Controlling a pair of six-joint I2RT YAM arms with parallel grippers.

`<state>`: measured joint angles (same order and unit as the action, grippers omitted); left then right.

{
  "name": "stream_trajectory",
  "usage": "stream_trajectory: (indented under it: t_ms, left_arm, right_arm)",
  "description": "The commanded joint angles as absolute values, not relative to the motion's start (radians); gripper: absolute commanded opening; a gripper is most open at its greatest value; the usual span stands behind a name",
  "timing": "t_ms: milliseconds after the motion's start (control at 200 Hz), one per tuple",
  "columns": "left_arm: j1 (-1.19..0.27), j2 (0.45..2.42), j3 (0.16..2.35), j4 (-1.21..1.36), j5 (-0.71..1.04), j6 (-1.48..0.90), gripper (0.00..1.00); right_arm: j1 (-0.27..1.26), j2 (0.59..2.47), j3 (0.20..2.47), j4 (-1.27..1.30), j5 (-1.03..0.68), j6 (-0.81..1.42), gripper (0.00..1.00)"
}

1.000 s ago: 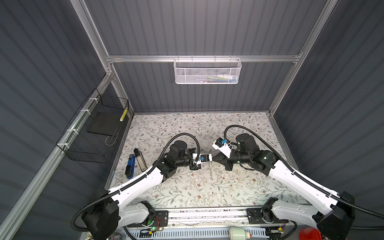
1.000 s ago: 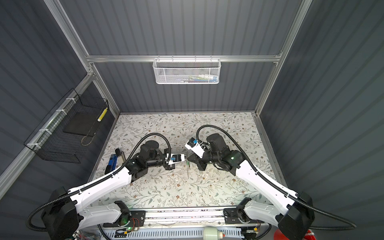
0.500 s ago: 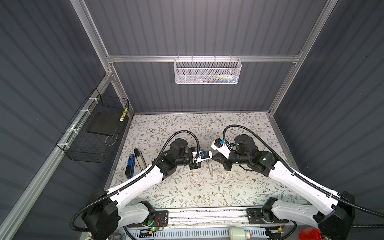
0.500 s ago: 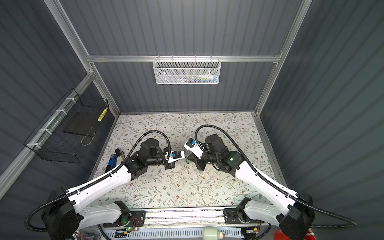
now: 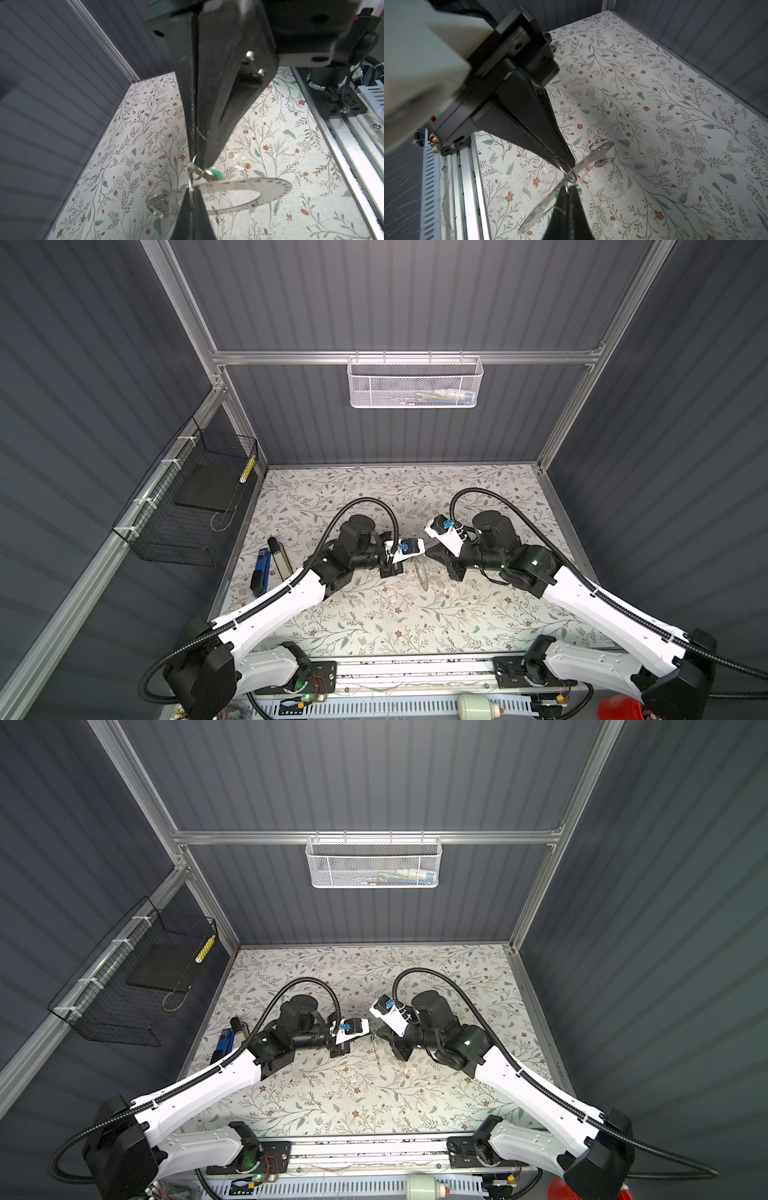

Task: Put the keys on the keyring

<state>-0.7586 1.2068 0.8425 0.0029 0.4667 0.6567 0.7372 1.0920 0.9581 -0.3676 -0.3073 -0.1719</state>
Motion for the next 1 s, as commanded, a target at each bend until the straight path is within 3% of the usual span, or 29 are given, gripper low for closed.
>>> stream_trajectory:
  t_ms: [0, 615, 996]
  left_arm:
    - [-0.765, 1.177, 0.851, 0.008, 0.527, 0.645, 0.0]
    - [-0.734, 1.148, 0.81, 0.106, 0.57, 0.589, 0.0]
    - [-0.737, 1.189, 0.85, 0.089, 0.584, 0.637, 0.0]
  right_arm:
    - [0.723, 1.093, 0.94, -0.376, -0.191, -0.142, 0.0]
    - [0.664, 1.079, 0.899, -0.394, -0.285, -0.082, 0.0]
    - [0.666, 1.156, 0.977, -0.394, -0.242, 0.019, 0.0]
